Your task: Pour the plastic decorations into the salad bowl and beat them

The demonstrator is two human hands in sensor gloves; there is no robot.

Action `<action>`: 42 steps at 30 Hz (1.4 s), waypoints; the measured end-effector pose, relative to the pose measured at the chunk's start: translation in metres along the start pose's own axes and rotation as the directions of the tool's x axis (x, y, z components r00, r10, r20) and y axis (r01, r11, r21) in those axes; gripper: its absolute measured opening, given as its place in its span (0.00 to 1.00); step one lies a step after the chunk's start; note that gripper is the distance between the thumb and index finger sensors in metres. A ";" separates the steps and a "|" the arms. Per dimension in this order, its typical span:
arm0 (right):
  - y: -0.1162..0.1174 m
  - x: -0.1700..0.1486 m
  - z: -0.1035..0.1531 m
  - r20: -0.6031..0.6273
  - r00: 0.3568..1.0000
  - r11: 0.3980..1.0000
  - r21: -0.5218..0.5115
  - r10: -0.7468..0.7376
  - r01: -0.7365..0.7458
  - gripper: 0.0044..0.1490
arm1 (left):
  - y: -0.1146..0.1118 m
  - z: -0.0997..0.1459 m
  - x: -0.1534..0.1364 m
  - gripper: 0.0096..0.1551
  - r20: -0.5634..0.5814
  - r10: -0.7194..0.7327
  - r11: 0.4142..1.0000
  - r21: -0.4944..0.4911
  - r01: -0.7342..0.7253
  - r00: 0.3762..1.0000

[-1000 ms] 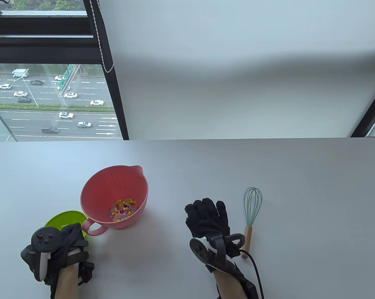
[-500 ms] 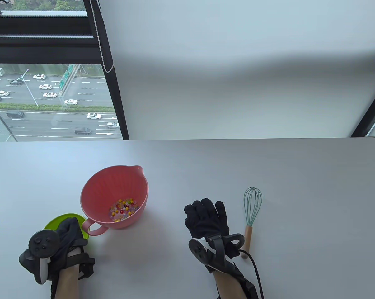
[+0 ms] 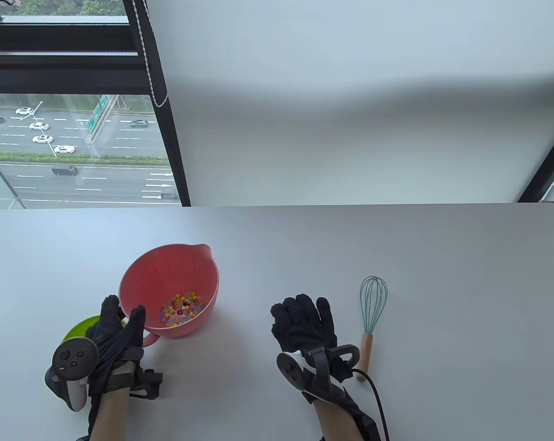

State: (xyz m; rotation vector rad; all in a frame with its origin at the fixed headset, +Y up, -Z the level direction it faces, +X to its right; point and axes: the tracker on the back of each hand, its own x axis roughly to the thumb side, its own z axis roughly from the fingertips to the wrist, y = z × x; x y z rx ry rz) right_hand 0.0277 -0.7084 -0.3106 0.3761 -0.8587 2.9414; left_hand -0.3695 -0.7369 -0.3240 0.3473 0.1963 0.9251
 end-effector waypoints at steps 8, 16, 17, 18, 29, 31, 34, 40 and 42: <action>0.001 0.001 0.000 0.002 1.000 1.000 0.005 0.002 -0.002 0.30 | -0.003 0.000 0.005 0.47 -0.034 -0.073 0.997 0.033 0.074 0.997; 0.002 0.000 0.001 -0.005 1.000 1.000 0.016 0.004 -0.004 0.30 | -0.006 -0.003 0.002 0.42 -0.070 0.040 0.999 0.039 -0.037 0.997; 0.002 -0.001 0.001 -0.007 1.000 1.000 0.016 0.004 -0.004 0.30 | -0.006 -0.003 0.001 0.40 -0.074 0.062 0.997 0.048 -0.058 0.995; 0.002 -0.001 0.001 -0.008 1.000 1.000 0.016 0.004 -0.004 0.30 | -0.007 -0.003 0.001 0.39 -0.079 0.072 0.996 0.060 -0.067 0.994; 0.005 -0.006 -0.002 -0.066 0.998 0.992 0.129 0.018 -0.009 0.37 | -0.001 0.002 0.013 0.36 0.009 0.080 0.989 0.127 -0.081 0.997; 0.007 -0.008 -0.003 -0.081 0.997 0.991 0.135 0.005 0.006 0.39 | 0.000 0.003 0.015 0.36 0.024 0.101 0.986 0.129 -0.103 0.995; 0.008 -0.013 -0.003 -0.120 0.993 0.989 0.151 0.011 0.008 0.41 | 0.000 0.006 0.021 0.36 0.060 0.115 0.986 0.116 -0.122 0.992; 0.007 -0.022 -0.003 -0.177 0.984 0.988 0.157 0.012 0.016 0.42 | -0.008 0.010 0.039 0.35 0.137 0.100 0.993 0.055 -0.108 0.985; 0.008 -0.024 -0.003 -0.190 0.982 0.987 0.163 0.016 0.016 0.42 | -0.012 0.012 0.043 0.35 0.154 0.120 0.992 0.026 -0.125 0.981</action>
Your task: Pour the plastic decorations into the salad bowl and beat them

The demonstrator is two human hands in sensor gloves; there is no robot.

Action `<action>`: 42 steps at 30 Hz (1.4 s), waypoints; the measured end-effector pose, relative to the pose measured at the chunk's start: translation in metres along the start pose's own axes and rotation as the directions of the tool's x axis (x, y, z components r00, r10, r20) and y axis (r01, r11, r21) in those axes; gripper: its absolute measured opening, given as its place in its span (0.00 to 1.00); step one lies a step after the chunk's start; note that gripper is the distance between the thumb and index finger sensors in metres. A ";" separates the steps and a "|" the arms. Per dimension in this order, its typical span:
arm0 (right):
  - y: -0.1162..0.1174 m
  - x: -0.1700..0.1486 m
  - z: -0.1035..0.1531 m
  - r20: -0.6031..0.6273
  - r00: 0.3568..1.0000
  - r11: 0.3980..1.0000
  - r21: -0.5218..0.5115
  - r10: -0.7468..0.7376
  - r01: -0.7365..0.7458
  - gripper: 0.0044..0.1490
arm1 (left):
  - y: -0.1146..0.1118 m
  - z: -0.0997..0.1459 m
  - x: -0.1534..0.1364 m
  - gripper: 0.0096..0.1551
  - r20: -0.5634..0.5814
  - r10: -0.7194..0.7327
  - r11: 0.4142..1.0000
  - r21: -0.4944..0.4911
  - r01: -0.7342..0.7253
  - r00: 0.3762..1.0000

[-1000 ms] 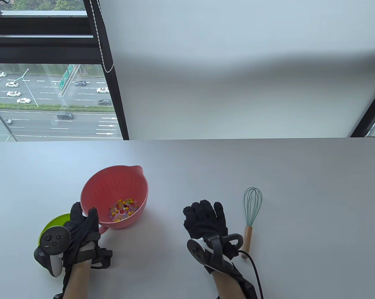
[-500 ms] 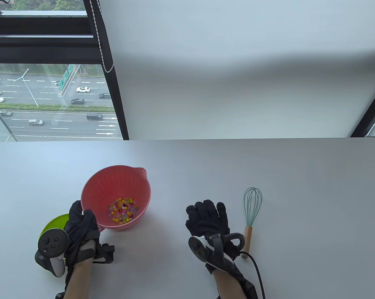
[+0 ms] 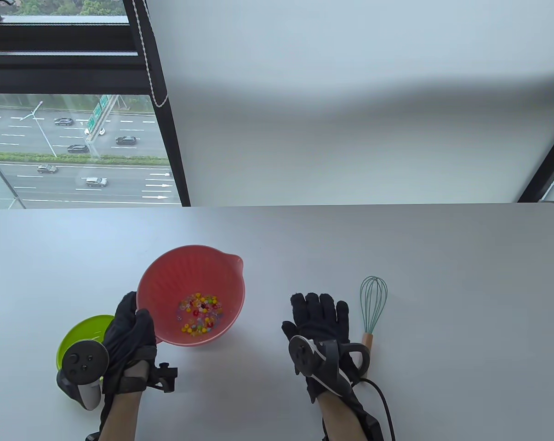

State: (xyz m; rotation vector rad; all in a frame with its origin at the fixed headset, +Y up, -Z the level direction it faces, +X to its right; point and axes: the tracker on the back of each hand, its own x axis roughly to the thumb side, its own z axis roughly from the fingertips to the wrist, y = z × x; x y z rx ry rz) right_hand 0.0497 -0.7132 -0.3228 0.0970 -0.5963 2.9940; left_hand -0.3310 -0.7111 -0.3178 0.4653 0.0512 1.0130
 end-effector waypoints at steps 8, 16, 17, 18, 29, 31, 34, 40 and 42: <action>-0.001 -0.014 -0.002 -0.072 0.997 1.000 0.010 0.028 -0.028 0.41 | -0.027 0.005 0.012 0.35 0.042 0.157 0.969 -0.202 -0.145 0.987; 0.000 -0.030 -0.004 -0.163 0.986 0.999 0.036 0.036 -0.030 0.41 | -0.048 0.009 0.021 0.35 0.064 0.220 0.913 -0.366 -0.182 0.973; 0.001 -0.031 -0.004 -0.174 0.984 0.999 0.038 0.036 -0.030 0.41 | -0.050 0.010 0.021 0.35 0.064 0.227 0.903 -0.387 -0.186 0.972; 0.000 -0.033 -0.004 -0.182 0.983 0.999 0.035 0.037 -0.031 0.41 | -0.054 0.011 0.022 0.34 0.066 0.231 0.894 -0.409 -0.185 0.971; -0.025 -0.091 -0.002 -0.461 0.887 0.997 0.064 -0.014 0.049 0.42 | -0.073 0.015 0.007 0.34 0.059 0.167 0.866 -0.486 -0.118 0.984; -0.020 -0.100 0.001 -0.513 0.858 0.986 0.147 0.013 0.073 0.44 | -0.072 0.013 0.002 0.34 0.062 0.143 0.868 -0.487 -0.096 0.988; -0.001 -0.105 0.004 -0.585 0.804 0.908 0.387 0.107 0.161 0.50 | -0.074 0.015 -0.002 0.35 0.015 0.210 0.855 -0.488 -0.176 0.978; 0.019 -0.101 0.003 -0.525 0.833 0.764 0.605 0.172 0.224 0.61 | -0.072 0.016 -0.002 0.35 0.045 0.179 0.868 -0.478 -0.136 0.983; 0.022 -0.100 0.002 -0.492 0.850 0.734 0.645 0.187 0.212 0.65 | -0.072 0.017 -0.002 0.36 0.040 0.184 0.866 -0.478 -0.143 0.982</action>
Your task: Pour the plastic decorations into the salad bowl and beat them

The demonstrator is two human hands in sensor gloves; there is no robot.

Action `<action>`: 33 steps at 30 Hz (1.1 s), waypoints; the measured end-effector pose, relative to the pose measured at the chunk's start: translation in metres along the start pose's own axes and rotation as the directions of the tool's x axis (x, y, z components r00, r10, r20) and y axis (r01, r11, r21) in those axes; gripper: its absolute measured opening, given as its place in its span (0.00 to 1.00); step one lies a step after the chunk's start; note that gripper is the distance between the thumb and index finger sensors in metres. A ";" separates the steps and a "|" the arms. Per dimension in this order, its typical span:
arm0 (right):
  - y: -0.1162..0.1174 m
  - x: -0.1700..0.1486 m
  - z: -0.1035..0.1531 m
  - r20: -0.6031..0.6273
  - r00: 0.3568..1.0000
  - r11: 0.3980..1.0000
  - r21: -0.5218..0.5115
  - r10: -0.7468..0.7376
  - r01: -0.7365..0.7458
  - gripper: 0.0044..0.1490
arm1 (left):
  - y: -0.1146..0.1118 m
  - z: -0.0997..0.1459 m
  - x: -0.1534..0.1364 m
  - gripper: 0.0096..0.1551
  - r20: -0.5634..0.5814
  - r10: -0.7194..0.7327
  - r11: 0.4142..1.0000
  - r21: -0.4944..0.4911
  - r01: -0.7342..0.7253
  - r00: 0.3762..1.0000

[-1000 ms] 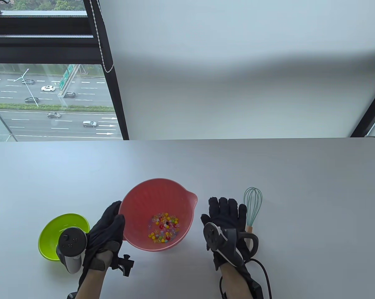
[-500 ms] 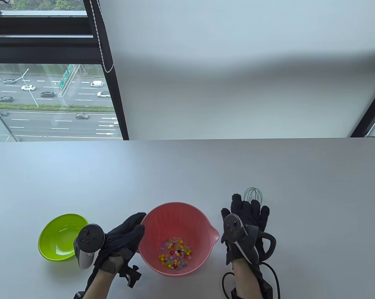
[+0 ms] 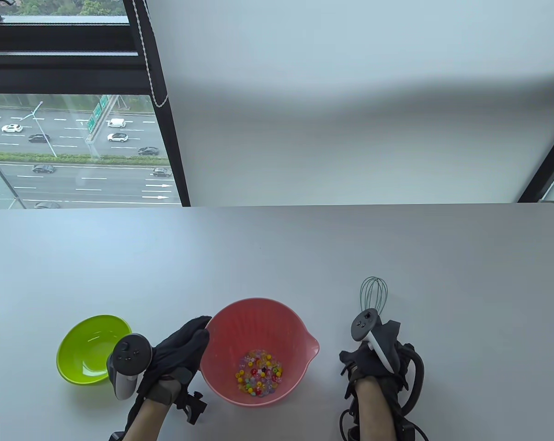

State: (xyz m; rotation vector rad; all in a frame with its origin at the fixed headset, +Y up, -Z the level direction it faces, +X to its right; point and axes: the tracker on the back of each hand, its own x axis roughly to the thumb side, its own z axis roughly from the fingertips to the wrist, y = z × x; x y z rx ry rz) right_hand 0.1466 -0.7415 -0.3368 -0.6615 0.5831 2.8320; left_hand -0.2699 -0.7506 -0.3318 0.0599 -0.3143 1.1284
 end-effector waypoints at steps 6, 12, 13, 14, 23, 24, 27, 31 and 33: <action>0.000 -0.005 -0.007 0.064 0.992 0.994 -0.021 -0.107 0.109 0.59 | 0.000 0.000 0.000 0.36 0.007 -0.009 1.000 0.002 0.009 1.000; -0.008 -0.015 0.003 0.282 0.885 0.820 -0.347 -0.372 0.455 0.42 | -0.001 0.001 0.001 0.36 0.009 -0.010 1.000 0.010 0.010 1.000; -0.009 -0.018 0.006 0.340 0.834 0.765 -0.349 -0.435 0.541 0.40 | -0.001 0.001 0.001 0.36 0.009 -0.008 1.000 0.009 0.008 1.000; -0.010 -0.018 0.008 0.367 0.795 0.727 -0.339 -0.483 0.598 0.39 | -0.001 0.001 0.001 0.36 0.009 -0.009 1.000 0.009 0.009 1.000; -0.019 -0.017 0.023 0.673 0.248 0.345 0.012 -0.697 0.938 0.29 | -0.001 0.002 0.001 0.36 0.010 -0.008 1.000 0.015 0.008 1.000; -0.021 -0.016 0.025 0.681 0.220 0.335 0.039 -0.699 0.941 0.28 | -0.001 0.002 0.001 0.36 0.010 -0.009 1.000 0.016 0.009 1.000; -0.024 -0.011 0.033 0.714 0.208 0.343 0.049 -0.669 0.938 0.27 | -0.001 0.002 0.001 0.36 0.010 -0.007 1.000 0.017 0.007 1.000; -0.028 0.004 0.051 0.792 0.275 0.416 -0.029 -0.545 0.909 0.28 | -0.002 0.002 0.001 0.36 0.010 -0.007 1.000 0.020 0.006 1.000; -0.029 0.011 0.061 0.819 0.329 0.444 -0.102 -0.470 0.890 0.29 | -0.002 0.002 0.001 0.36 0.011 -0.006 1.000 0.020 0.006 1.000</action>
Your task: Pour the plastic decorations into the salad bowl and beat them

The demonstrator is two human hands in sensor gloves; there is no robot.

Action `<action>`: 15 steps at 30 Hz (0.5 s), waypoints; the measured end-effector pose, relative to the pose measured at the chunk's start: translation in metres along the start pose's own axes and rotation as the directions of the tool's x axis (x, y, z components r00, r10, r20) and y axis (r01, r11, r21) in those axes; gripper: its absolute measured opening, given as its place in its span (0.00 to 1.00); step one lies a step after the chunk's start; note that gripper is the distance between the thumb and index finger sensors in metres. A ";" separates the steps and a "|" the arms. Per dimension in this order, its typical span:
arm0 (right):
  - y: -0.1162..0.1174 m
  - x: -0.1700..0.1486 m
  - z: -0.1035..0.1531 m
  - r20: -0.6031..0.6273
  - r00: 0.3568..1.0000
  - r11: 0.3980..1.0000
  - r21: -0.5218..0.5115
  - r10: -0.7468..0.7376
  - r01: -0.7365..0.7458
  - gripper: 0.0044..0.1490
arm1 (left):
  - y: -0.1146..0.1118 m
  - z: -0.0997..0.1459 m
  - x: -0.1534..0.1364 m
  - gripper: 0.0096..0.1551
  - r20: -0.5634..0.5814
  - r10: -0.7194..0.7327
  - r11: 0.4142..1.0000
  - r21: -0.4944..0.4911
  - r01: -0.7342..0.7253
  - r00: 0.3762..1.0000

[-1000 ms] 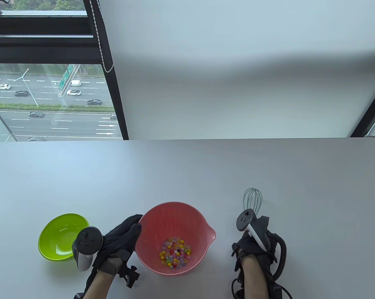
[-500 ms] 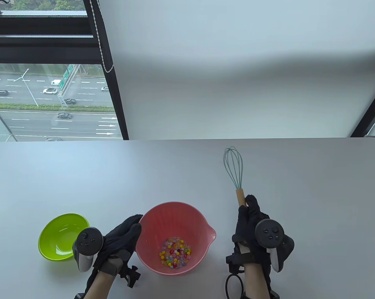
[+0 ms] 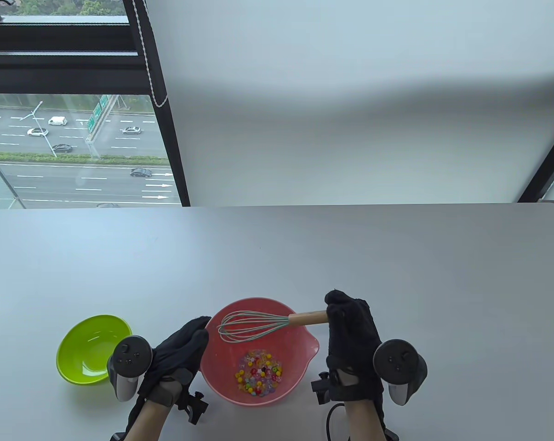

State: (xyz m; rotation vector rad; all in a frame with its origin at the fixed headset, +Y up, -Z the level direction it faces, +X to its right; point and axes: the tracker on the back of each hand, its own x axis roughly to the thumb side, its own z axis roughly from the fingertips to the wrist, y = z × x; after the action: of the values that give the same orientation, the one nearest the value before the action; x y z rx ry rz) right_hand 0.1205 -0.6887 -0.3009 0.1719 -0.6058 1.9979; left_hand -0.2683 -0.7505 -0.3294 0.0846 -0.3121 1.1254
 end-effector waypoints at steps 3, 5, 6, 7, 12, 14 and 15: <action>0.013 0.024 0.008 0.142 0.974 0.984 -0.040 0.178 -0.174 0.30 | 0.000 0.000 0.000 0.36 0.001 0.000 1.000 0.002 0.000 1.000; 0.023 0.039 0.014 0.234 0.925 0.954 -0.049 0.300 -0.297 0.31 | 0.000 0.000 0.000 0.36 0.001 0.001 1.000 0.002 -0.001 1.000; 0.034 0.048 0.019 0.305 0.869 0.919 -0.067 0.389 -0.388 0.32 | 0.000 0.000 0.000 0.36 0.002 0.001 1.000 0.002 -0.001 1.000; 0.039 0.052 0.021 0.326 0.844 0.903 -0.086 0.426 -0.422 0.34 | 0.000 0.000 0.000 0.36 0.002 0.001 1.000 0.003 -0.001 1.000; 0.060 0.071 0.032 0.424 0.702 0.804 -0.123 0.573 -0.581 0.48 | 0.000 0.000 0.000 0.36 0.003 0.002 1.000 0.001 -0.002 1.000; 0.061 0.072 0.033 0.431 0.702 0.805 -0.110 0.567 -0.583 0.48 | 0.000 0.000 0.000 0.36 0.003 0.003 1.000 0.003 -0.003 1.000; 0.061 0.071 0.033 0.428 0.708 0.808 -0.102 0.562 -0.580 0.48 | 0.000 0.000 0.000 0.36 0.003 0.003 1.000 0.004 -0.003 1.000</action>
State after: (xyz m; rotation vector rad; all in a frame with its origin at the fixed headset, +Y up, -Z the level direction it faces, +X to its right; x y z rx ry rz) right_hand 0.0283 -0.6712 -0.2672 0.5295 -1.0047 2.6062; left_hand -0.2682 -0.7509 -0.3292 0.0894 -0.3132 1.1289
